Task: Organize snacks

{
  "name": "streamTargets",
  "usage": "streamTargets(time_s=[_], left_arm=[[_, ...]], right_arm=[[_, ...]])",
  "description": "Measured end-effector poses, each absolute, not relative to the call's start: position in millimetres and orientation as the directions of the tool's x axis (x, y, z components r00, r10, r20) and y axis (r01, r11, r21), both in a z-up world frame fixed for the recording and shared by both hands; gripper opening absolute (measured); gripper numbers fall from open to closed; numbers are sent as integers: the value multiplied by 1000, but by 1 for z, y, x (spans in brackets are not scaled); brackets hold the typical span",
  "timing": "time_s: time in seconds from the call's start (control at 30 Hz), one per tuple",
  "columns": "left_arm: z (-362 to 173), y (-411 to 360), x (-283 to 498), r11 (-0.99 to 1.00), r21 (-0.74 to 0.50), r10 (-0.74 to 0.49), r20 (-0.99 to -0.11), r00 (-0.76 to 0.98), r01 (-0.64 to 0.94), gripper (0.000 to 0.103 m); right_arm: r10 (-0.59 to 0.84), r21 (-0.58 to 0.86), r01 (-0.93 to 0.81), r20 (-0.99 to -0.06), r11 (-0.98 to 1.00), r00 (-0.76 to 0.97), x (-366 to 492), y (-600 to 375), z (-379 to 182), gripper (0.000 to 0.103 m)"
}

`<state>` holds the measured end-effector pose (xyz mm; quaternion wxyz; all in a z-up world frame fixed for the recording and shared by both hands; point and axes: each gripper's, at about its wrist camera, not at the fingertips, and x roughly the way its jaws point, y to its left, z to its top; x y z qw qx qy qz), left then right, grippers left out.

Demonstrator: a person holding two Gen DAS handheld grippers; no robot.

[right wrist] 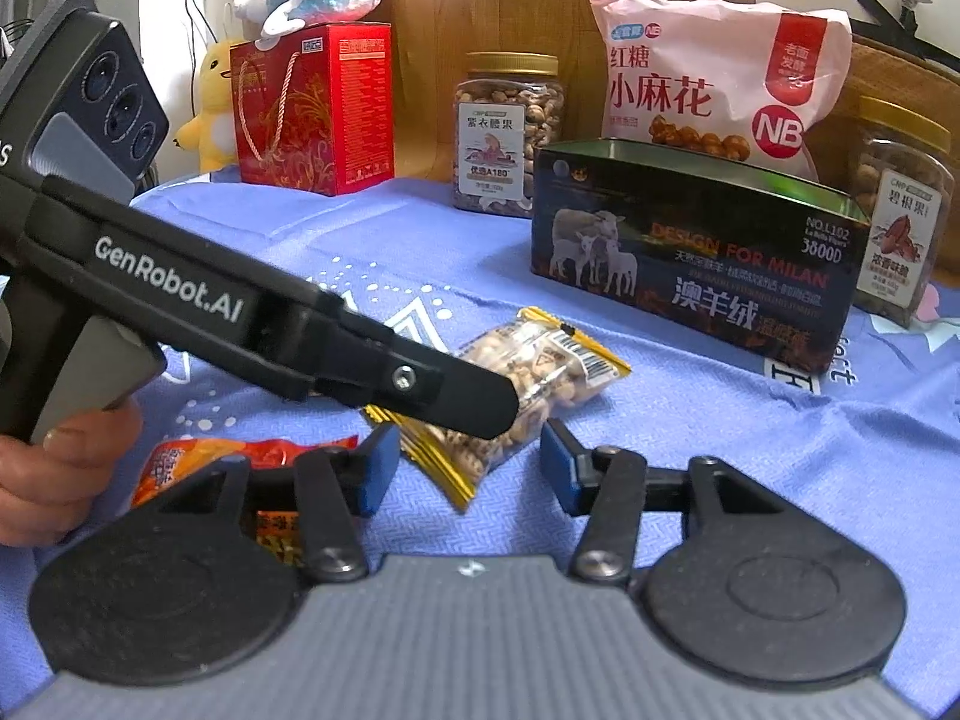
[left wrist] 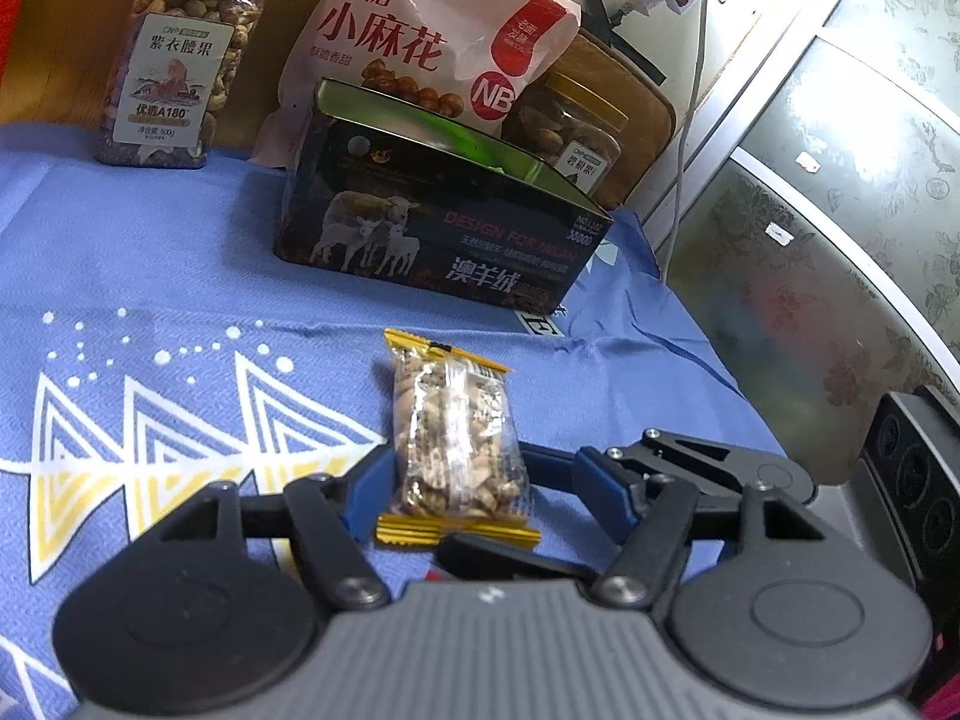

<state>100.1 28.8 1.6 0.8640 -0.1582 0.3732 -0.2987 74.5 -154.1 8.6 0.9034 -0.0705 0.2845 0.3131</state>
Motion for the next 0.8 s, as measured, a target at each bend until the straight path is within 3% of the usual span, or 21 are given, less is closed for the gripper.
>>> streamTargets(time_s=[0.8], left_arm=[[1, 30, 102, 760, -508, -648, -544, 533, 406, 74]], right_arm=[[512, 51, -591, -563, 805, 649, 77, -155, 7, 65]])
